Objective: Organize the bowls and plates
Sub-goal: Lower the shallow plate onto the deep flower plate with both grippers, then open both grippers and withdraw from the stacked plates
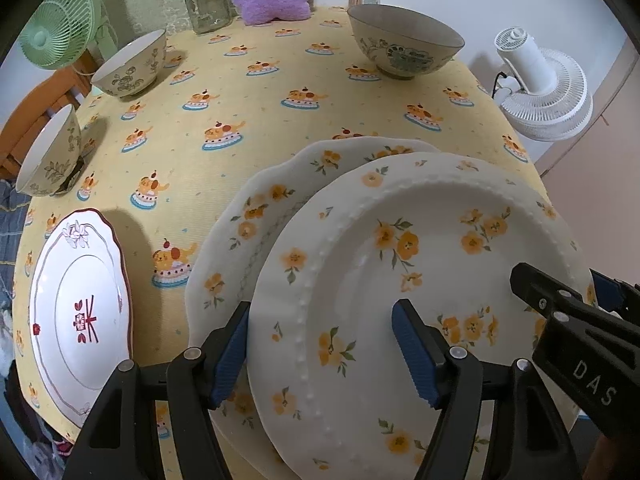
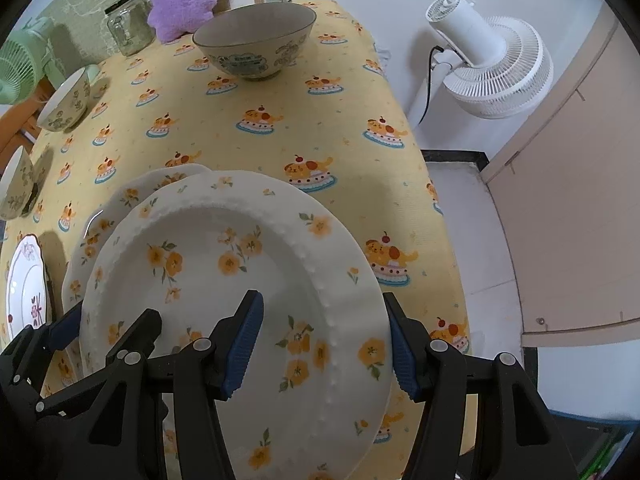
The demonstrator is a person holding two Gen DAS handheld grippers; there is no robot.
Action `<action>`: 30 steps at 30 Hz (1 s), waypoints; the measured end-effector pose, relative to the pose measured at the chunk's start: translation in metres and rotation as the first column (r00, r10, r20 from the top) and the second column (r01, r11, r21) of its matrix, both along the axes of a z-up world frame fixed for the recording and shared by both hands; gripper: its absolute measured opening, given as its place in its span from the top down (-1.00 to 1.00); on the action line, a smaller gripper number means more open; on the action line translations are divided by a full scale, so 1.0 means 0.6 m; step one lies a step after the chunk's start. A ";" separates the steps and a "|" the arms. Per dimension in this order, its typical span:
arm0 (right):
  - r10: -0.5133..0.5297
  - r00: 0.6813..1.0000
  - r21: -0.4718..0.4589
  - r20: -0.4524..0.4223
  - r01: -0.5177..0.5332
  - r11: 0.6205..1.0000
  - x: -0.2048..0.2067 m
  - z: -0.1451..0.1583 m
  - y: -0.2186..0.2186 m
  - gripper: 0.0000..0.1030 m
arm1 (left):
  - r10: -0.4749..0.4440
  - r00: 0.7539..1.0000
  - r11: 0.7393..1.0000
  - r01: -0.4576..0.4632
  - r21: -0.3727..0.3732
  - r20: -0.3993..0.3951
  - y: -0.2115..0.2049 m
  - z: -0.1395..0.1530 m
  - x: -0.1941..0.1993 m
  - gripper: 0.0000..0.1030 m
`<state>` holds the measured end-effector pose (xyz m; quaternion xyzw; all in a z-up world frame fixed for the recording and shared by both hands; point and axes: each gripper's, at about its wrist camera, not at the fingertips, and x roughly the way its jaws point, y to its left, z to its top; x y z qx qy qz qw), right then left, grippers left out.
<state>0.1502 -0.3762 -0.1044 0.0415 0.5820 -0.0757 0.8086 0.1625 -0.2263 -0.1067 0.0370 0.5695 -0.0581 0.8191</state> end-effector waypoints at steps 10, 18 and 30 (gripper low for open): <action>0.006 1.000 0.000 0.002 -0.006 1.000 -0.001 -0.005 0.006 -0.17 | 0.000 0.999 0.992 -0.005 0.125 0.043 -0.021 0.006 -0.005 -0.40; 0.017 0.999 -0.014 0.029 -0.017 1.000 -0.017 0.019 0.006 -0.17 | -0.002 0.999 0.994 -0.003 0.108 0.049 -0.014 0.023 -0.010 -0.42; 0.062 0.998 -0.035 0.002 -0.062 0.997 -0.001 0.005 0.029 0.09 | -0.029 0.998 0.997 0.026 0.075 0.049 -0.009 0.030 -0.021 -0.48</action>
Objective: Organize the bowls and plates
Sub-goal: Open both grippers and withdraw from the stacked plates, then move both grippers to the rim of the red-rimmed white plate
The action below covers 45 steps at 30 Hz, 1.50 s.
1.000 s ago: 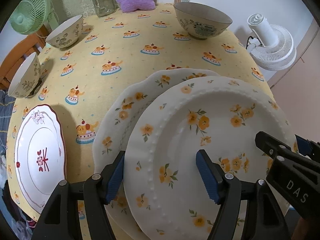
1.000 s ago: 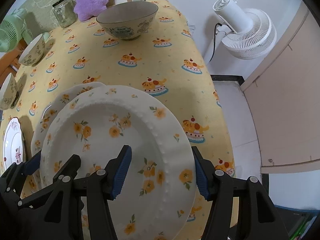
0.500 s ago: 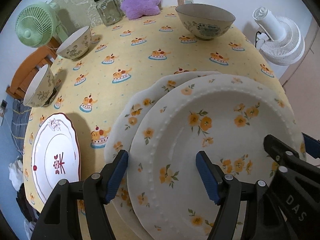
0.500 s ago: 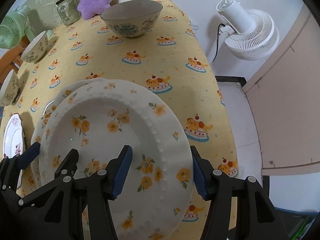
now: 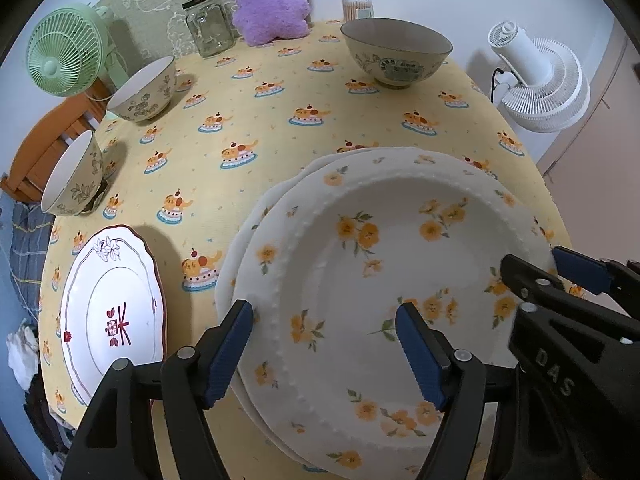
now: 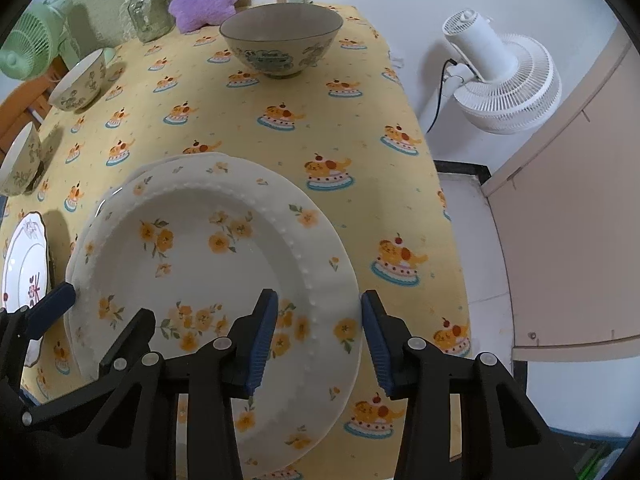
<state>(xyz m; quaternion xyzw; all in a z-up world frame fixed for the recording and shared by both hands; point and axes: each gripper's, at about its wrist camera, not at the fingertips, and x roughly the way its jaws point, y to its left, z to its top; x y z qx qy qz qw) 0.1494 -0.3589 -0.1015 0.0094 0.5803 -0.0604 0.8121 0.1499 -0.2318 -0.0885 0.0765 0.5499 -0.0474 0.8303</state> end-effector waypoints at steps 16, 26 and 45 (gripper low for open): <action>0.009 1.000 0.038 0.018 -0.009 0.999 0.016 0.009 0.018 -0.24 | 0.004 1.000 0.997 -0.005 -0.073 -0.009 0.029 0.018 0.006 -0.67; 0.031 0.992 0.042 0.118 -0.036 0.998 -0.008 0.073 0.087 -0.49 | -0.024 0.999 0.993 0.030 -0.117 0.046 0.089 0.067 -0.014 -0.90; -0.017 0.971 0.055 0.240 0.004 0.998 -0.056 0.156 0.283 -0.49 | -0.040 0.987 0.990 0.060 -0.127 0.156 0.285 0.140 -0.046 -0.90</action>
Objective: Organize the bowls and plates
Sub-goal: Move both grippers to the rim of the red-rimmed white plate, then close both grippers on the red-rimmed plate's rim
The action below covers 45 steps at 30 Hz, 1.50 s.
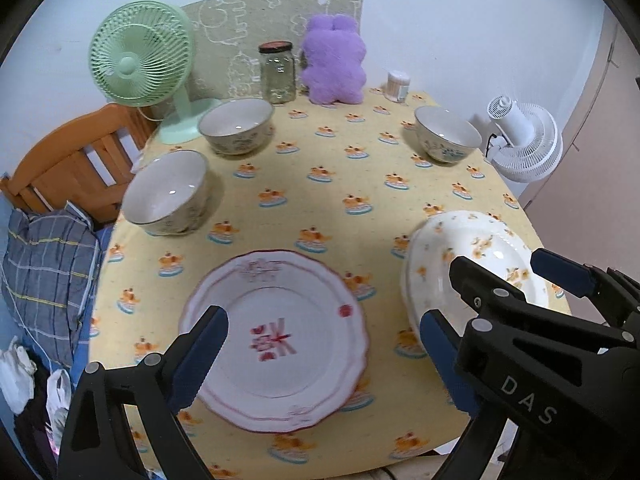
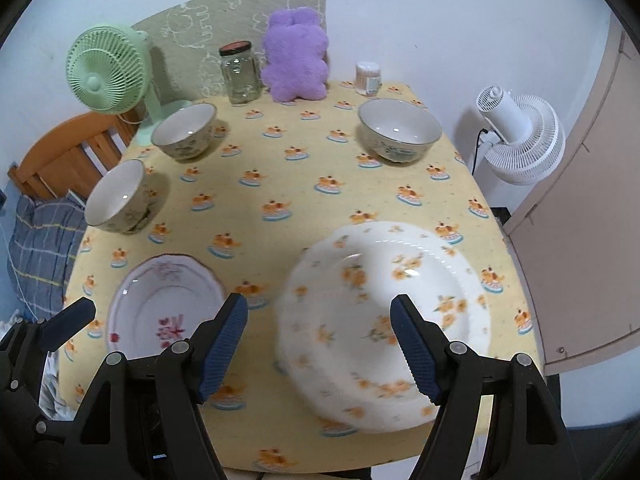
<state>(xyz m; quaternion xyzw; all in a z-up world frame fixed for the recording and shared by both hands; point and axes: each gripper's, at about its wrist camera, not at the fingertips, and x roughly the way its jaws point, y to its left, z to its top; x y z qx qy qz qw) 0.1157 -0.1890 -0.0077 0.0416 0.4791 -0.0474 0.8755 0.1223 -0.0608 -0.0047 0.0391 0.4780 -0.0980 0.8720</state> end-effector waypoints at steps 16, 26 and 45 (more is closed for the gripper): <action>0.011 1.000 0.036 0.000 -0.011 0.999 -0.014 -0.017 0.114 -0.70 | 0.079 0.997 0.997 -0.079 0.016 0.019 0.117 -0.022 -0.015 -0.89; 0.039 0.998 0.088 -0.040 -0.035 0.995 0.017 -0.078 0.132 -0.70 | 0.154 0.988 0.987 -0.153 0.044 -0.016 0.141 -0.083 0.015 -0.82; 0.073 0.982 0.084 -0.175 -0.059 0.995 0.095 -0.182 0.140 -0.33 | 0.219 0.963 0.975 -0.208 0.080 -0.159 0.143 -0.177 0.072 -0.24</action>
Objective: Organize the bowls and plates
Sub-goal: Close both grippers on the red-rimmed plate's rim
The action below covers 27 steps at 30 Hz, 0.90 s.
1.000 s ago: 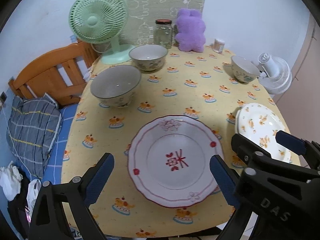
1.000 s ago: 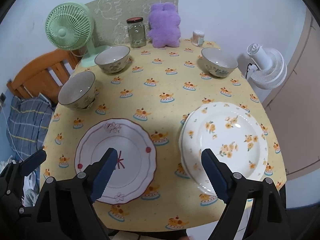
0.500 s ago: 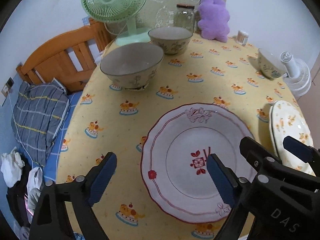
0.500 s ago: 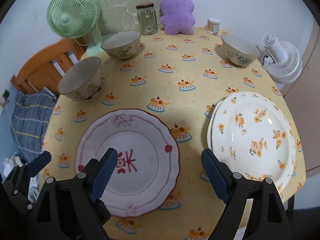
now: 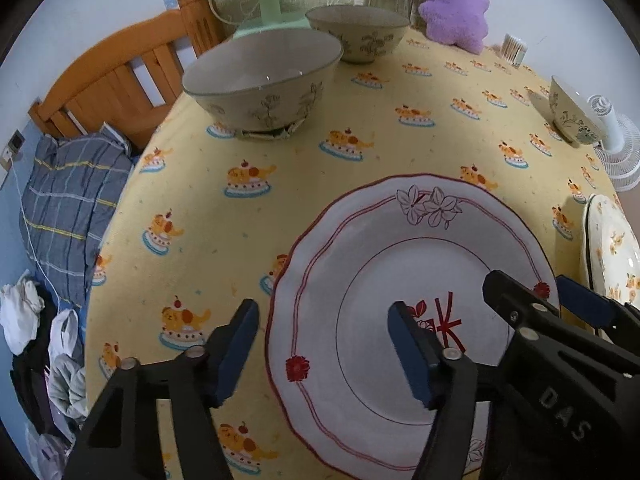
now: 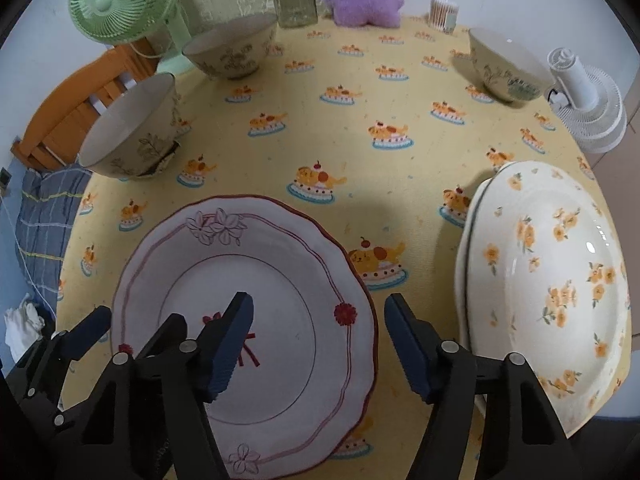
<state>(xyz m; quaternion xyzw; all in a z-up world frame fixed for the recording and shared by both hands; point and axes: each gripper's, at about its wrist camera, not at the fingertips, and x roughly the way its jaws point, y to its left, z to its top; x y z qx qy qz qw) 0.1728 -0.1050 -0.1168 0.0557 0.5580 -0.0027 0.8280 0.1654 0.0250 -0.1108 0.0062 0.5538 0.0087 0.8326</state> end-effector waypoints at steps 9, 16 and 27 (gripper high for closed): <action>0.025 0.998 0.002 -0.061 -0.025 1.000 0.022 -0.027 -0.002 -0.07 | 0.014 1.000 1.000 -0.014 0.011 -0.013 -0.006 -0.010 0.001 -0.20; 0.038 0.996 -0.007 -0.075 -0.039 0.999 0.026 -0.029 -0.002 -0.07 | 0.008 0.999 1.000 -0.008 0.003 -0.032 -0.005 -0.009 0.007 -0.20; 0.048 0.994 -0.040 -0.101 -0.052 0.998 0.026 -0.024 0.006 -0.08 | -0.008 0.999 1.000 0.009 0.012 -0.042 -0.003 0.000 -0.001 -0.14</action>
